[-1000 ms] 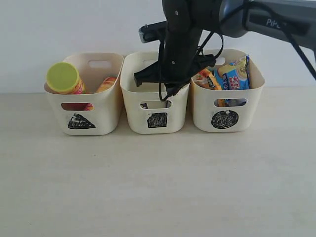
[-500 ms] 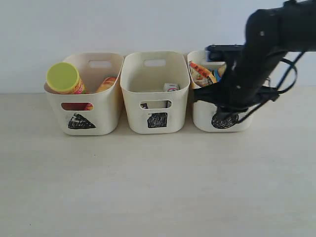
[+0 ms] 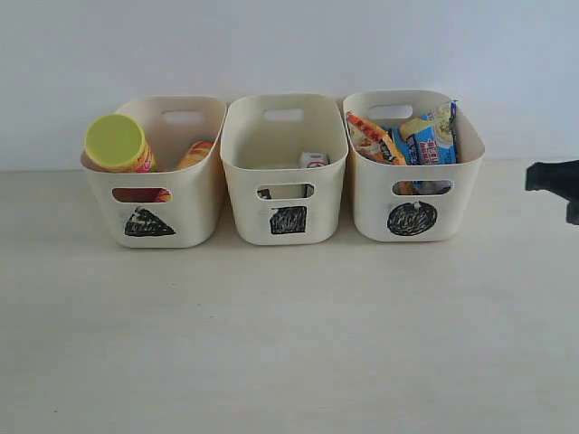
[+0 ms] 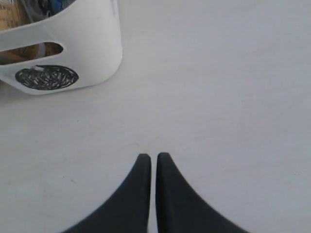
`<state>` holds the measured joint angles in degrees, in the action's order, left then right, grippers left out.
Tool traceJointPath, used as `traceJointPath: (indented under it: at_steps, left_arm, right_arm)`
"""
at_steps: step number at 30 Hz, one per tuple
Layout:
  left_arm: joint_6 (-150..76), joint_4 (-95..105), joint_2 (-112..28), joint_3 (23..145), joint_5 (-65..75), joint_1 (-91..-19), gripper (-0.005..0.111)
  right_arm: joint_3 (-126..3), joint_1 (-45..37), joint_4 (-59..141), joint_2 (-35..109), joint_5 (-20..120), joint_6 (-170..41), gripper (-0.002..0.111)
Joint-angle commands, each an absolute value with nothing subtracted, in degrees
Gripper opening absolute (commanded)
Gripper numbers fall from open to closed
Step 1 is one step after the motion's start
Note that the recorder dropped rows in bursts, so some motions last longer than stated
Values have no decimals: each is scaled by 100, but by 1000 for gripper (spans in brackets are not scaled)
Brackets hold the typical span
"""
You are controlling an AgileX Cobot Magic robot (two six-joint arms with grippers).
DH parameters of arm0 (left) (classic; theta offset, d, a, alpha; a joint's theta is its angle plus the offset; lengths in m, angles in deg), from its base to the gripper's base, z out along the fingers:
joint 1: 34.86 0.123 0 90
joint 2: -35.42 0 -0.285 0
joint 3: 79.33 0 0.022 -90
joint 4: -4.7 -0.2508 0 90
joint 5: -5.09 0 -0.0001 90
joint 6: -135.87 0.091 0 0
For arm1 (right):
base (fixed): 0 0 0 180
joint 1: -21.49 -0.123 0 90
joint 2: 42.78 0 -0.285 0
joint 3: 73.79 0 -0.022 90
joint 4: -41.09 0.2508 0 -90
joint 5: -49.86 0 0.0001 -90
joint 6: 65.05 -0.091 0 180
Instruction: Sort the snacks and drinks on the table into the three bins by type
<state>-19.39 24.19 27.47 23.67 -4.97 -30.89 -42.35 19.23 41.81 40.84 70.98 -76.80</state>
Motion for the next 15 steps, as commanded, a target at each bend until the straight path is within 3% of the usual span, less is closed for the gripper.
traceJointPath:
  at_steps: [1,7,15]
  left_arm:
    - [-1993,2487,2763,2345,-500,-3143,4]
    - [-1993,2487,2763,2345,-500,-3143,4]
    - [-1993,2487,2763,2345,-500,-3143,4]
  right_arm:
    - [-3378,1980,4109,2857,6256,-7652,0]
    - [-2551,1980,4144,1033,5669,-7627,0]
    - [-2306,1980,4144,-1005,6163,-7780,0]
